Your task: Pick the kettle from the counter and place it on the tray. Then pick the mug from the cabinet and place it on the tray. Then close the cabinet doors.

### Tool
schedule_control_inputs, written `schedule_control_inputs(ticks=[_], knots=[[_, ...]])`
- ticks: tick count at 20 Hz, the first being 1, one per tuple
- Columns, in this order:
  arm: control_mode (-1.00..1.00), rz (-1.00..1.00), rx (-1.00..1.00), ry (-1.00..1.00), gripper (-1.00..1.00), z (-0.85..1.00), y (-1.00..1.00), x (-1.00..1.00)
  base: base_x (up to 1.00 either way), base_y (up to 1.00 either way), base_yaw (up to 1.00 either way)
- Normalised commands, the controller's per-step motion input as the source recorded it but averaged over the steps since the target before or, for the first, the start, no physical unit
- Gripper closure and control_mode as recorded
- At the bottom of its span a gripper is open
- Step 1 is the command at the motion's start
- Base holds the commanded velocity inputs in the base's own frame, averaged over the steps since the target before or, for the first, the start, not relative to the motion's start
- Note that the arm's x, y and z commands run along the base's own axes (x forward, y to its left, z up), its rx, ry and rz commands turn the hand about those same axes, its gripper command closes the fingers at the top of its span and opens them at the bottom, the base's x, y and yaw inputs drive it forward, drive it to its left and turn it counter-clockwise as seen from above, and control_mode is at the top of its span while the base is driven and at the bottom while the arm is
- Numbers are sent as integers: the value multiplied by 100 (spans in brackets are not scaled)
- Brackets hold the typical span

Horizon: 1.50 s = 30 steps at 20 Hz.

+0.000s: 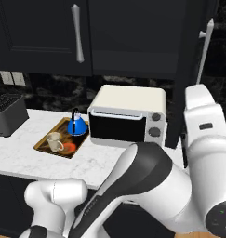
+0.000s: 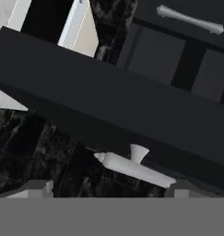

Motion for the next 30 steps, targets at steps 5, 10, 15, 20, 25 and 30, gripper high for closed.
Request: schedule_control_inputs(ticks=[5, 10, 15, 20, 25, 30], knots=[[-100, 9, -12, 8, -100, 0, 50, 49, 0, 0, 0], [-100, 8, -11, 1, -100, 0, 52, 55, 0, 0, 0], [-100, 8, -9, 0, -100, 0, 50, 61, 0, 0, 0], [-100, 9, -7, 0, -100, 0, 39, 64, 0, 0, 0], [-100, 9, -5, 1, -100, 0, 32, 65, 0, 0, 0], [-100, 9, -6, 2, -100, 0, 28, 69, 0, 0, 0]])
